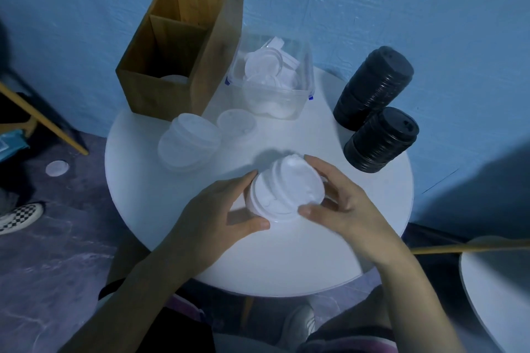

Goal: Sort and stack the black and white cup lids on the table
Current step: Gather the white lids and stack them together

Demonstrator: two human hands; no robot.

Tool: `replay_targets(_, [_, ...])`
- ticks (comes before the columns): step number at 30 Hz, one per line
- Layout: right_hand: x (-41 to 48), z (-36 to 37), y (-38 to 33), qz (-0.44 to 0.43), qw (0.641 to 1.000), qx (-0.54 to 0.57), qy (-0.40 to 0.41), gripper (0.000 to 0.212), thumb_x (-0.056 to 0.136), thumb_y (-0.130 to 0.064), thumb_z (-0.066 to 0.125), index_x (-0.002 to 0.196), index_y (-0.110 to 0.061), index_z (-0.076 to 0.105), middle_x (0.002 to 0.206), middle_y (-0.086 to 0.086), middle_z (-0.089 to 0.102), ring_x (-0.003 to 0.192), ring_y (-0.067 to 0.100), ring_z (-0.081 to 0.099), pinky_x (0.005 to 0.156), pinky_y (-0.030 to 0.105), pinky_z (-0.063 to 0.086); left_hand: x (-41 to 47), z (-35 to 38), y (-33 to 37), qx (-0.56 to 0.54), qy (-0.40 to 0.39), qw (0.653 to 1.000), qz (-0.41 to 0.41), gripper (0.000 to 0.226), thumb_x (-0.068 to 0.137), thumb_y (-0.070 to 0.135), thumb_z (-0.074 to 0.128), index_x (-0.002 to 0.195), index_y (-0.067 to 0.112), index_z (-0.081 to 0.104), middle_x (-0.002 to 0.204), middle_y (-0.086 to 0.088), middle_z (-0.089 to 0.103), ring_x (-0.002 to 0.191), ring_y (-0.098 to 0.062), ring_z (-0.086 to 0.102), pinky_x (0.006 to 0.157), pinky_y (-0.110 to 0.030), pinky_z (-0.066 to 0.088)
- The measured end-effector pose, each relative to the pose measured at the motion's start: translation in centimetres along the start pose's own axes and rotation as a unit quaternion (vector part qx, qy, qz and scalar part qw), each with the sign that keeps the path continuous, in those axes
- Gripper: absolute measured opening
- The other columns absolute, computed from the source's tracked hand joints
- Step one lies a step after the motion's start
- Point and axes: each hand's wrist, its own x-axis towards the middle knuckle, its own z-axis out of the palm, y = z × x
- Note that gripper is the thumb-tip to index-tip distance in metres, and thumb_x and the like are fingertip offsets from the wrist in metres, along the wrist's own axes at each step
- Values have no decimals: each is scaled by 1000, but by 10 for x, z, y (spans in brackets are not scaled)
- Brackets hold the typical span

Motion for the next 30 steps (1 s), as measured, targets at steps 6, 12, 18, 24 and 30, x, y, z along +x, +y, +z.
replay_targets(6, [5, 4, -15, 18, 974, -216, -67, 77, 85, -28, 82, 143, -57, 39, 138, -46, 42, 123, -14, 50, 99, 11, 42, 1, -2, -1, 13, -22, 1000, 0, 84, 86, 48, 76, 157, 40, 33, 149, 18, 48, 128, 6, 38, 94, 1, 21])
replay_targets(12, [8, 8, -15, 0, 962, -265, -61, 79, 86, -43, 78, 150, -52, 33, 145, -44, 35, 134, -10, 41, 113, 25, 40, 4, -1, -3, -20, -19, 1000, -2, 83, 89, 43, 73, 156, 44, 25, 139, 32, 42, 124, 12, 35, 98, 0, 23])
replay_targets(18, [10, 22, -7, -34, 961, -276, -2, 69, 80, -57, 76, 134, -68, 35, 140, -46, 36, 132, -15, 38, 112, 23, 38, 4, -3, -5, -33, -30, 999, 13, 74, 93, 45, 68, 151, 56, 22, 137, 29, 48, 125, 9, 42, 96, -1, 27])
replay_targets(24, [11, 23, -3, -33, 956, -290, 5, 79, 81, -53, 77, 148, -54, 35, 145, -43, 37, 135, -14, 36, 115, 22, 34, 5, -1, -7, -34, -11, 999, 13, 67, 92, 57, 50, 155, 39, 38, 139, 18, 59, 126, -1, 53, 96, -1, 31])
replay_targets(30, [11, 23, -2, -24, 954, -298, 6, 85, 82, -51, 78, 153, -50, 31, 142, -48, 35, 136, -16, 34, 115, 18, 32, 6, -4, -6, -13, 7, 1000, 23, 64, 94, 57, 60, 153, 38, 43, 146, 20, 55, 131, 2, 47, 101, -5, 27])
